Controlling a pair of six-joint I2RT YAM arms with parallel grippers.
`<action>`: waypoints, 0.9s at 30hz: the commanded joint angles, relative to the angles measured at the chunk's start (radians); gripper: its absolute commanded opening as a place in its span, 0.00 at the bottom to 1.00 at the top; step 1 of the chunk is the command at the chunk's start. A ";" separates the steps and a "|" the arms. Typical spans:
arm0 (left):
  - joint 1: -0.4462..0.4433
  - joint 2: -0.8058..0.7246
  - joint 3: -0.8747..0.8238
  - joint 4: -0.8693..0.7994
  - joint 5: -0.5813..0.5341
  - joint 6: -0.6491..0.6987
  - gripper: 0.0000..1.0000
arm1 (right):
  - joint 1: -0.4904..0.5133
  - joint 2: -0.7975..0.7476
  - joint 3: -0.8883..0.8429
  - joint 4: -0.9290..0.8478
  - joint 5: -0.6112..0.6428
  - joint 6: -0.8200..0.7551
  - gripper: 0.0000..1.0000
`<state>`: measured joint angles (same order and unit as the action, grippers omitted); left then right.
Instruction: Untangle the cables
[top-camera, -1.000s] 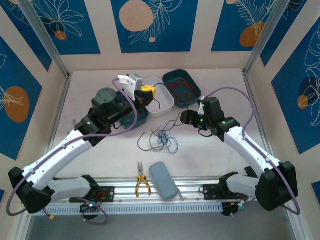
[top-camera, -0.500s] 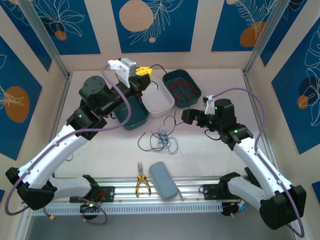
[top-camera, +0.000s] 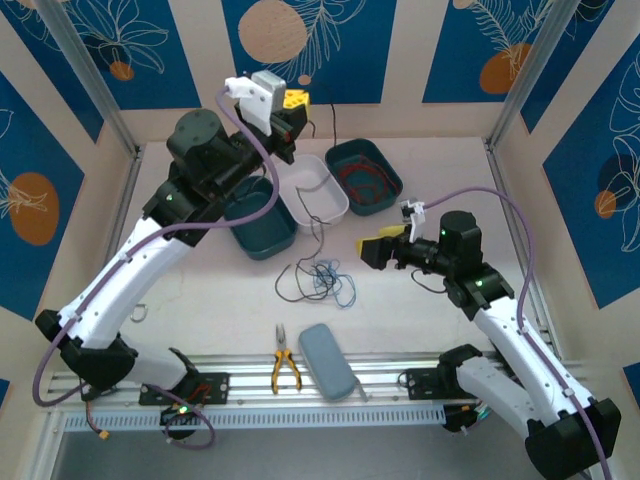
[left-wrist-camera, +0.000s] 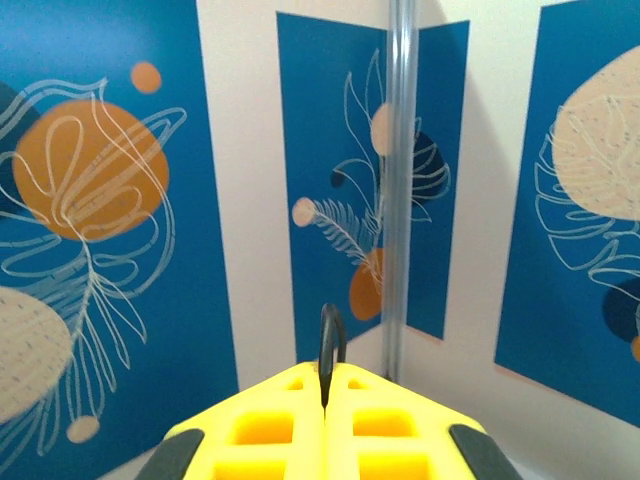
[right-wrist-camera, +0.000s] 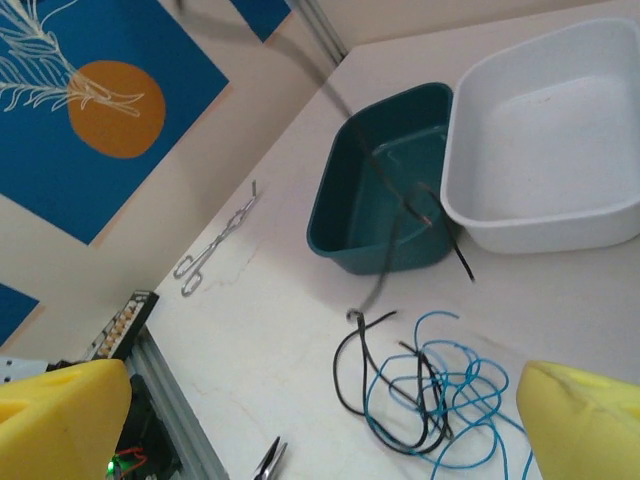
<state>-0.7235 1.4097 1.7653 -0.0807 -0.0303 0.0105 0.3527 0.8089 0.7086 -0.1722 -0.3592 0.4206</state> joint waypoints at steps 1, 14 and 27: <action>0.021 0.031 0.107 -0.020 -0.042 0.067 0.00 | 0.016 -0.031 -0.014 0.045 -0.039 -0.035 0.99; 0.030 0.047 0.239 0.042 0.010 0.085 0.00 | 0.070 0.016 -0.005 0.021 0.142 -0.034 0.99; 0.030 -0.008 0.140 0.101 0.128 -0.047 0.00 | 0.288 0.274 0.072 0.030 0.457 0.043 0.73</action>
<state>-0.7040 1.4181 1.9160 -0.0292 0.0681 -0.0051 0.6186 1.0462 0.7410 -0.1417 -0.0292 0.4358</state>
